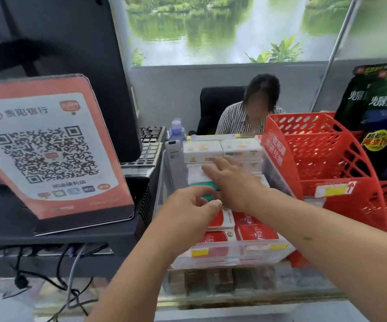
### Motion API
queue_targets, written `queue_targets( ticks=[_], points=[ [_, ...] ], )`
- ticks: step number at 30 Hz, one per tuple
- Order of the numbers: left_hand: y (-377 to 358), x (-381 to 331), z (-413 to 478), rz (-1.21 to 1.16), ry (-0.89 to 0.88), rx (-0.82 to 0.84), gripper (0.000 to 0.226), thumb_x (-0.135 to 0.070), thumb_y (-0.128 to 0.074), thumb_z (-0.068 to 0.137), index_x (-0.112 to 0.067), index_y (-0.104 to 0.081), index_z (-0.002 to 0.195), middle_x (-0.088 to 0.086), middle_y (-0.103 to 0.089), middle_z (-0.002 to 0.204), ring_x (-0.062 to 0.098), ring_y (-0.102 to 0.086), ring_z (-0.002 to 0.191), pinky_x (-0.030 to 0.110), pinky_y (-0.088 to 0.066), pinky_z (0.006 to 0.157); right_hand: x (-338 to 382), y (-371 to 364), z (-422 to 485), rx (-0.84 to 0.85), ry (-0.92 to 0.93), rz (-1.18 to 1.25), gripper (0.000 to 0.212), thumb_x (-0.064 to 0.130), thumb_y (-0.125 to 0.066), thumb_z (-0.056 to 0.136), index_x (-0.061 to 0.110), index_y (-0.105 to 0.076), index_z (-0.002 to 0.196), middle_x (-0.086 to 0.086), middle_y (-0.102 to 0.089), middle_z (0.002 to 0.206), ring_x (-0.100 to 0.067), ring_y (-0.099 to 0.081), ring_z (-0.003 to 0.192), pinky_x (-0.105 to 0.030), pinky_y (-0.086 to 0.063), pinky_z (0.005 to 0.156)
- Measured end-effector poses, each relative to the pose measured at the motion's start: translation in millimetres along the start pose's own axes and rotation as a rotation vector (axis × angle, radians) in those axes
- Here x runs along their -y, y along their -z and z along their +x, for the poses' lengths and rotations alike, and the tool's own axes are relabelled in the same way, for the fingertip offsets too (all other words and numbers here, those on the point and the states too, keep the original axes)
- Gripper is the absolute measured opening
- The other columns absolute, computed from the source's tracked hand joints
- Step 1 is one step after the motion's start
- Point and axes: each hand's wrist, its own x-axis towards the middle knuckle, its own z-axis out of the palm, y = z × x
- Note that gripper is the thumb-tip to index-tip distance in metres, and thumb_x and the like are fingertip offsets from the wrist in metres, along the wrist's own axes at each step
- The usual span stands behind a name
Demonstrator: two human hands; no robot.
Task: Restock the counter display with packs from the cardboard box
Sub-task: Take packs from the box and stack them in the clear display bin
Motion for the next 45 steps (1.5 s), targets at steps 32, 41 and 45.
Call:
queue_targets(
  ticks=[32, 41, 45],
  points=[
    [-45, 6, -70, -0.007, -0.019, -0.086, 0.03, -0.031, -0.063, 0.092, -0.032, -0.065, 0.122, -0.01, -0.071, 0.103, 0.006, -0.066, 0.093, 0.035, -0.054, 0.089, 18, 19, -166, -0.245, -0.029, 0.206, 0.036, 0.017, -0.064, 0.091, 0.017, -0.062, 0.126, -0.01, -0.053, 0.137, -0.032, -0.047, 0.127, -0.05, -0.053, 0.093],
    [-80, 79, -102, 0.192, 0.002, 0.077, 0.023, -0.036, -0.06, 0.093, -0.037, -0.064, 0.116, -0.015, -0.068, 0.104, 0.008, -0.062, 0.091, 0.036, -0.055, 0.083, 66, -49, -256, -0.238, -0.103, 0.219, 0.027, 0.006, -0.069, 0.085, 0.007, -0.071, 0.111, -0.016, -0.064, 0.122, -0.037, -0.059, 0.111, -0.046, -0.053, 0.091],
    [-109, 144, -109, 0.279, 0.059, 0.184, 0.037, -0.039, -0.057, 0.095, -0.037, -0.056, 0.131, -0.014, -0.063, 0.117, 0.009, -0.058, 0.101, 0.029, -0.049, 0.083, 86, -122, -292, -0.051, -0.217, 0.242, 0.029, 0.008, -0.069, 0.086, 0.009, -0.07, 0.115, -0.018, -0.061, 0.128, -0.039, -0.058, 0.115, -0.046, -0.051, 0.093]
  ],
)
